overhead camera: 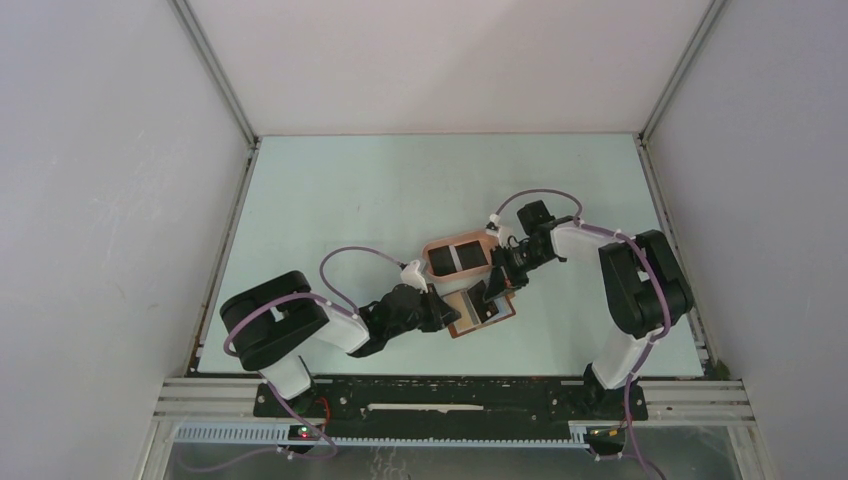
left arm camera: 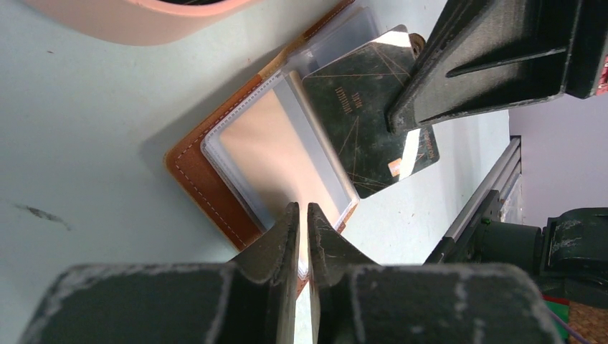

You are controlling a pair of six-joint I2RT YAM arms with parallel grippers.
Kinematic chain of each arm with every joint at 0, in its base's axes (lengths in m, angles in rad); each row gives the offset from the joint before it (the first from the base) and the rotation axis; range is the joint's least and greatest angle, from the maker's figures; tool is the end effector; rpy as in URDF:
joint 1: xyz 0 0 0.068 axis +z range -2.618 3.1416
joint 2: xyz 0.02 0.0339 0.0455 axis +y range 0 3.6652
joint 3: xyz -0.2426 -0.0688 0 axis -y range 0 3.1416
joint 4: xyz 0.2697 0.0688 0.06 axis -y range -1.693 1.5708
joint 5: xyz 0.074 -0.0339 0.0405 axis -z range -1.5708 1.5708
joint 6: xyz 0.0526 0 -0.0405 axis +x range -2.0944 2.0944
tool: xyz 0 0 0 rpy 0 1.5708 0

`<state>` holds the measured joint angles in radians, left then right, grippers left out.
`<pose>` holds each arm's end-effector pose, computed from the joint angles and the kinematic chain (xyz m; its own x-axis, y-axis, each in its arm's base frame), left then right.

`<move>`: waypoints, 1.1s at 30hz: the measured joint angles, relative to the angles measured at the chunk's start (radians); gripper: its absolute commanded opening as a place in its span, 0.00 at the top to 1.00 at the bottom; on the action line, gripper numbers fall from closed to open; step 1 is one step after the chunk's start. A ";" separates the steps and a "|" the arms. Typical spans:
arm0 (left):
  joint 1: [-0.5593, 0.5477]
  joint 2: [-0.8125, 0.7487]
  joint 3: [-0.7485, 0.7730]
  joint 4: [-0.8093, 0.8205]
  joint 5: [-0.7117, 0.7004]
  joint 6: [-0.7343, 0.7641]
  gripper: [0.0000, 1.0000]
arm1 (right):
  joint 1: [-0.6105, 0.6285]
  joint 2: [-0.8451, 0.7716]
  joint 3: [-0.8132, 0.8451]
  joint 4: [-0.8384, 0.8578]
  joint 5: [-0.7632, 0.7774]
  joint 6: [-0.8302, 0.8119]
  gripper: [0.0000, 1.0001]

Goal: Put the credit cards into the card holder
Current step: Insert the credit card into the card holder.

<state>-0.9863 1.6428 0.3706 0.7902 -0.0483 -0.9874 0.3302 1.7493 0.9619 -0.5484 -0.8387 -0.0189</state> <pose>0.1601 -0.2373 0.0567 -0.8164 -0.2768 -0.5068 0.2324 0.6459 -0.7272 0.2913 0.1412 0.0973 -0.9126 -0.3262 -0.2465 -0.3979 0.5701 0.7188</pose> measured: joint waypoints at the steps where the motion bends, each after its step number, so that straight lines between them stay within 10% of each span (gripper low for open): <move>1: 0.000 0.000 0.000 0.000 0.000 0.000 0.87 | 0.000 0.005 0.000 0.000 0.008 0.000 1.00; 33: 0.000 0.006 0.000 0.008 0.003 0.000 0.87 | 0.043 0.053 0.016 -0.013 0.056 0.027 1.00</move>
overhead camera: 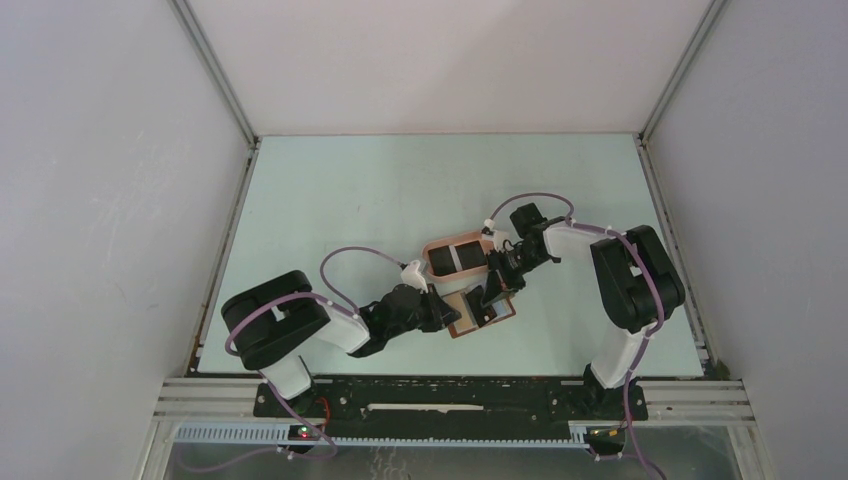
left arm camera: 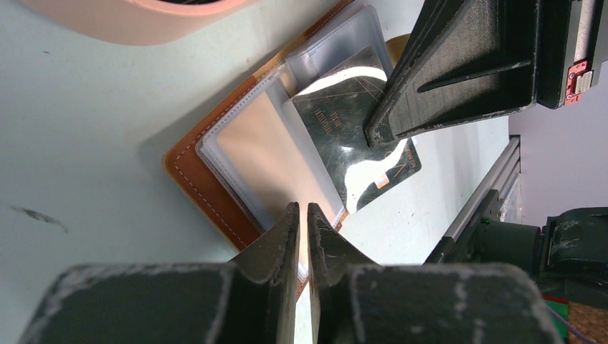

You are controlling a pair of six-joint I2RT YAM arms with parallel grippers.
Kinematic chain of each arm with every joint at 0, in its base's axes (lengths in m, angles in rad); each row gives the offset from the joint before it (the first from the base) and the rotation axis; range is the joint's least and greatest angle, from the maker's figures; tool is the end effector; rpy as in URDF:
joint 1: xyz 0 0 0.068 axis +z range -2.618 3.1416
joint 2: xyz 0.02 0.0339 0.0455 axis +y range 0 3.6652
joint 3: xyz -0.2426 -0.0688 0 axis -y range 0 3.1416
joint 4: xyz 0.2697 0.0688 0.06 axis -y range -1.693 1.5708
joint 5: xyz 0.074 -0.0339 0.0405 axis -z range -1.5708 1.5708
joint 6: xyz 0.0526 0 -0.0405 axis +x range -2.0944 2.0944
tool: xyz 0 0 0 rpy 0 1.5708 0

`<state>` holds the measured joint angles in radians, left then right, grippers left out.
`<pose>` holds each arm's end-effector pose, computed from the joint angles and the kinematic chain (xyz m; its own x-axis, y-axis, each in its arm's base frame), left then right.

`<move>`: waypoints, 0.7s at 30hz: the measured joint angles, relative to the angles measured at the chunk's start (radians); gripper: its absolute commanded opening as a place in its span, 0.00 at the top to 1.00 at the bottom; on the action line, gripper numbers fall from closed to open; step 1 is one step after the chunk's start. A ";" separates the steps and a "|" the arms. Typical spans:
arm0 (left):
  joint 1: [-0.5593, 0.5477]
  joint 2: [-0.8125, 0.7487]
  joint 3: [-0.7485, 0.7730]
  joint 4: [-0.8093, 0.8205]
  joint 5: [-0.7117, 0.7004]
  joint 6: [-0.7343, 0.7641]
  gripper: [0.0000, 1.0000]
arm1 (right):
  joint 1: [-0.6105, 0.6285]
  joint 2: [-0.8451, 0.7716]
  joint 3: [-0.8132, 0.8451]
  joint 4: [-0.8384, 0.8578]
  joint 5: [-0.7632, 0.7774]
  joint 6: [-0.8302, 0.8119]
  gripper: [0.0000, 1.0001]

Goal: Put the credit cards into the card holder
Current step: Insert the credit card into the card holder.

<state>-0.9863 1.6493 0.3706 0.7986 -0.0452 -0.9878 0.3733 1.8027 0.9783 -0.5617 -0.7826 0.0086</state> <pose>0.1600 -0.2375 0.0559 -0.8174 -0.2760 -0.5057 0.2337 0.6434 -0.7290 0.2876 0.1525 0.0829 -0.9185 -0.3532 -0.1777 -0.3713 0.6161 0.6947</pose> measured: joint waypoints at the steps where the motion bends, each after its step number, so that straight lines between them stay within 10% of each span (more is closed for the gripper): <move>1: 0.000 0.000 0.000 0.000 0.000 0.000 0.87 | 0.000 0.000 0.000 0.001 0.000 0.002 1.00; 21: 0.000 0.000 0.000 0.001 0.000 -0.001 0.86 | 0.006 0.015 0.012 0.044 0.003 0.062 0.99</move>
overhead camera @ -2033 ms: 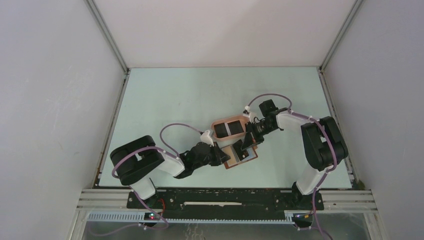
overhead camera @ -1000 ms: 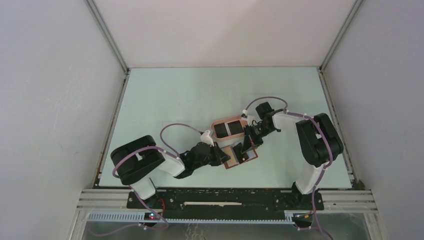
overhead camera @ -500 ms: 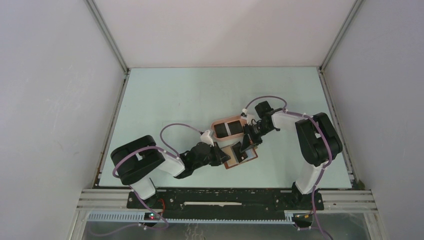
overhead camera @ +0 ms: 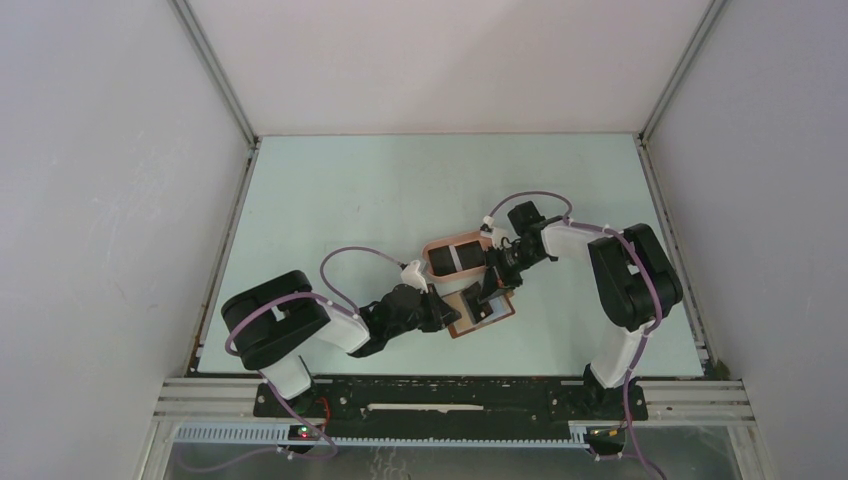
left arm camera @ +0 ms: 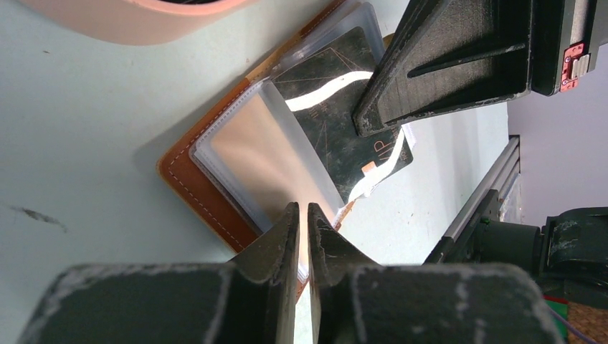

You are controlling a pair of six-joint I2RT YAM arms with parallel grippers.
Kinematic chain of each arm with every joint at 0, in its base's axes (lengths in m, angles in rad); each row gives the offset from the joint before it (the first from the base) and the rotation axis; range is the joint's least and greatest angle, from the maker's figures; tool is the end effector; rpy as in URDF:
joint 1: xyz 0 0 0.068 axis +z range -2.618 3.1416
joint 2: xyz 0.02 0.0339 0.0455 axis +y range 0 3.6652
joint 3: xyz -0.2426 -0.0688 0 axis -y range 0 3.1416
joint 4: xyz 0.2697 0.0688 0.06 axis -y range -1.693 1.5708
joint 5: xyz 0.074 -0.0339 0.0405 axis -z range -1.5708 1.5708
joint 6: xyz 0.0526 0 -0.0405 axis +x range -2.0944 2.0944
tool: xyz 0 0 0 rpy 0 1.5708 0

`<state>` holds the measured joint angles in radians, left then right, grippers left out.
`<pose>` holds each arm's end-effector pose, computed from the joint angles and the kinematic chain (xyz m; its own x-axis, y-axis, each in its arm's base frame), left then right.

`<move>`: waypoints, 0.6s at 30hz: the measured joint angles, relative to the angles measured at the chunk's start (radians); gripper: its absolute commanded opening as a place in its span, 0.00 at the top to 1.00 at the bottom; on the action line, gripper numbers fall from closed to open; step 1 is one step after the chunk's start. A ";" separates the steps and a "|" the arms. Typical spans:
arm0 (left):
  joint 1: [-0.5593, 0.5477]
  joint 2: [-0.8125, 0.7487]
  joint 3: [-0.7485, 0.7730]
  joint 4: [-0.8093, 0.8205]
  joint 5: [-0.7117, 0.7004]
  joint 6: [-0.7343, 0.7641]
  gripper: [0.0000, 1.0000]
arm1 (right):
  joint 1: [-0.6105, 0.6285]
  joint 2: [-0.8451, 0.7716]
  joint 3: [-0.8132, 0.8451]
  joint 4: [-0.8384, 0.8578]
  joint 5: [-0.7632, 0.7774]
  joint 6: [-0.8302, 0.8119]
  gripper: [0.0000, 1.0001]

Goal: Put the credit cards into the card holder
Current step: Insert the credit card into the card holder.

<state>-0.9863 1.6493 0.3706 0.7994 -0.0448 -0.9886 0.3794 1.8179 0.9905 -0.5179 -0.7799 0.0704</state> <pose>0.1600 -0.2376 0.0560 -0.8175 -0.2766 -0.5051 0.2335 0.6426 -0.7298 0.2937 0.1569 0.0822 -0.9319 -0.3177 -0.1748 -0.3447 0.6261 0.6994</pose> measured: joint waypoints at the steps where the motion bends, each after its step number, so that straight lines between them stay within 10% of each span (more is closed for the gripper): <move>1: 0.000 0.000 0.000 0.000 0.000 0.000 0.86 | 0.002 0.000 0.000 0.001 0.000 0.000 0.98; 18: 0.000 0.000 0.000 -0.001 0.000 -0.006 0.85 | 0.082 0.000 0.032 -0.008 0.053 -0.023 0.80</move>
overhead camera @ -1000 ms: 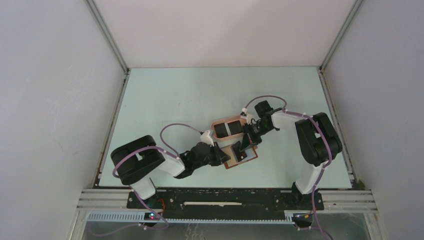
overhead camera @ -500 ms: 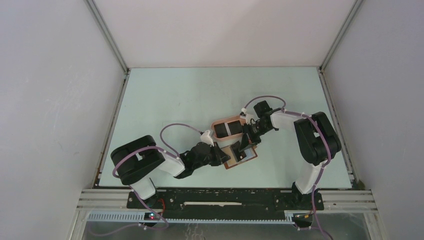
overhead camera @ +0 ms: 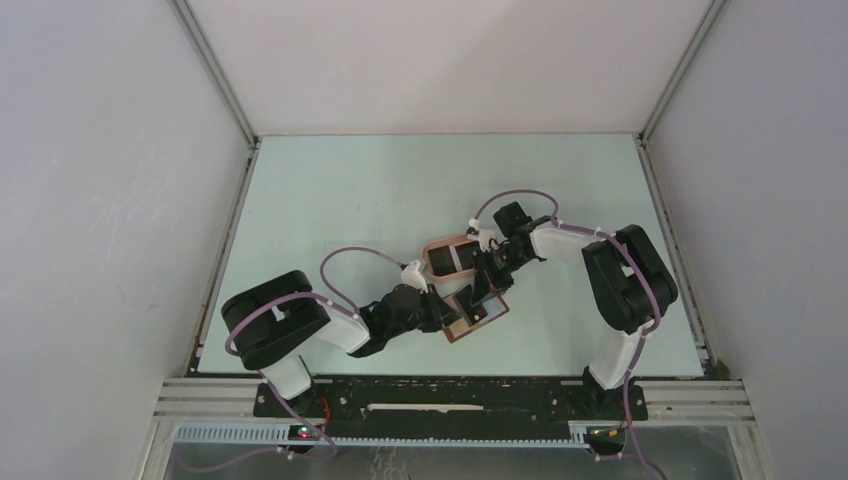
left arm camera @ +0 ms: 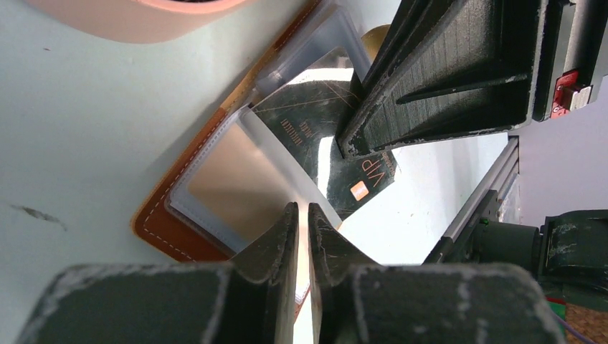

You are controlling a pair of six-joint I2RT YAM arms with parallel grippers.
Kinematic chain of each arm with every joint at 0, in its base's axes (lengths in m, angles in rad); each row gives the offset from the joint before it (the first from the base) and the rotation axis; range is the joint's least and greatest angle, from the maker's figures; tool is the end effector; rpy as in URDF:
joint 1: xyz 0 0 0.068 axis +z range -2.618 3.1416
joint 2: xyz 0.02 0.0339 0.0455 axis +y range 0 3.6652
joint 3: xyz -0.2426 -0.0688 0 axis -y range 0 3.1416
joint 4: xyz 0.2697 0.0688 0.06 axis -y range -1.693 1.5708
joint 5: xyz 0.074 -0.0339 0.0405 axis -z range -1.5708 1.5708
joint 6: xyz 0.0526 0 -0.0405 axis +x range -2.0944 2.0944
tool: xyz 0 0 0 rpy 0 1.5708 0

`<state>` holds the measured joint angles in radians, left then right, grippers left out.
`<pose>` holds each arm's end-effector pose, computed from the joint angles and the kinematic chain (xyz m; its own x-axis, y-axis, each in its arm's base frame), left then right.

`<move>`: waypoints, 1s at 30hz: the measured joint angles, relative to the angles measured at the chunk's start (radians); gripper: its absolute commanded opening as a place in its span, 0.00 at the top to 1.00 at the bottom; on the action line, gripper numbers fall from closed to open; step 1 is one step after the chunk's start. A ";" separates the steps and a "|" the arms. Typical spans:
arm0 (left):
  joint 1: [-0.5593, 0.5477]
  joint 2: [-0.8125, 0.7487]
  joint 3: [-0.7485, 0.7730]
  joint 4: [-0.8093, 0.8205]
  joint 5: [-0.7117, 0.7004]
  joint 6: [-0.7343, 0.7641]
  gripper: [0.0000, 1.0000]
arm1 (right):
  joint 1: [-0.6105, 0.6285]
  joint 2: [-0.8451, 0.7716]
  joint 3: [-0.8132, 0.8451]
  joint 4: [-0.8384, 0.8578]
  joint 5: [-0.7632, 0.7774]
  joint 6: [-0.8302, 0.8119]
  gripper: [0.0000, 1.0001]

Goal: Put the credit cards into the card holder
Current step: Insert the credit card into the card holder.

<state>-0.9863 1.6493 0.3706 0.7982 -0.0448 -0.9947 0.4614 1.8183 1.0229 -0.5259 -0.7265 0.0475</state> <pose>0.1600 -0.2375 0.0559 -0.8192 -0.2800 -0.5004 0.2280 0.6416 -0.7324 0.2880 0.1822 0.0883 -0.8895 -0.4026 -0.2161 -0.4379 0.6161 0.6547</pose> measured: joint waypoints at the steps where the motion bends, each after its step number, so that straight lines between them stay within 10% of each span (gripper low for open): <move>1: 0.000 0.000 0.000 0.000 0.000 0.000 0.85 | 0.002 0.000 0.001 -0.002 0.005 -0.002 0.79; 30: -0.011 -0.141 -0.066 -0.127 -0.034 -0.037 0.81 | 0.088 -0.038 0.050 -0.065 0.143 -0.097 0.59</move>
<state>-0.9977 1.5085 0.3050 0.6712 -0.0784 -1.0313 0.5491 1.7802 1.0733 -0.5907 -0.5831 -0.0490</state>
